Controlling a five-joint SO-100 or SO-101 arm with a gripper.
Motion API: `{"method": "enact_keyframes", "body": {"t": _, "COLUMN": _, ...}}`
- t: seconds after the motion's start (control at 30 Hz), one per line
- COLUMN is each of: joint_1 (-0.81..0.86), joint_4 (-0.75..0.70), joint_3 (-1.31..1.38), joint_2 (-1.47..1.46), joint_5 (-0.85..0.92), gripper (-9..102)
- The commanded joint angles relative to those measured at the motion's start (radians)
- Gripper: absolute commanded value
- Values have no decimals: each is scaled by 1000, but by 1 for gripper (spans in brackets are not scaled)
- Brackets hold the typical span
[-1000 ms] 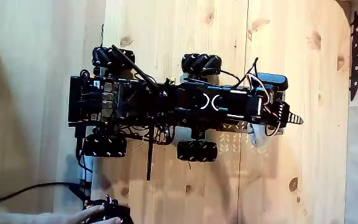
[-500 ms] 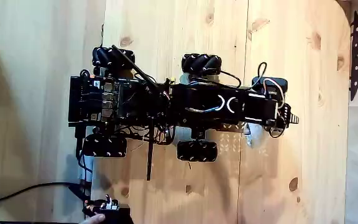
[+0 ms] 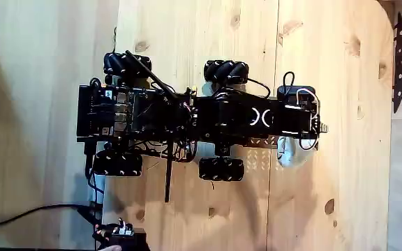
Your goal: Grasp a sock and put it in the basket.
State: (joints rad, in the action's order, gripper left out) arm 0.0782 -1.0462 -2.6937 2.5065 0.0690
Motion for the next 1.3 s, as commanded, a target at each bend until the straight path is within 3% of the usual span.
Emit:
{"method": "enact_keyframes", "body": {"t": 0.0, "joint_1": -9, "joint_4": -3, "joint_3": -26, "joint_2": 55, "joint_5": -2, "gripper": 33}}
{"method": "enact_keyframes", "body": {"t": 0.07, "joint_1": -5, "joint_4": 0, "joint_3": -61, "joint_2": 97, "joint_5": 5, "gripper": 20}}
{"method": "enact_keyframes", "body": {"t": 0.3, "joint_1": 20, "joint_4": -6, "joint_3": -89, "joint_2": 149, "joint_5": 8, "gripper": 16}}
{"method": "enact_keyframes", "body": {"t": 0.43, "joint_1": -9, "joint_4": -35, "joint_3": -89, "joint_2": 256, "joint_5": -3, "gripper": 1}}
{"method": "enact_keyframes", "body": {"t": 0.9, "joint_1": 38, "joint_4": -121, "joint_3": -261, "joint_2": 560, "joint_5": -132, "gripper": 0}}
{"method": "enact_keyframes", "body": {"t": 1.03, "joint_1": 34, "joint_4": -189, "joint_3": -268, "joint_2": 640, "joint_5": -133, "gripper": 0}}
{"method": "enact_keyframes", "body": {"t": 1.13, "joint_1": -2, "joint_4": -318, "joint_3": -268, "joint_2": 733, "joint_5": -138, "gripper": 0}}
{"method": "enact_keyframes", "body": {"t": 1.27, "joint_1": 17, "joint_4": -348, "joint_3": -270, "joint_2": 739, "joint_5": -141, "gripper": 0}}
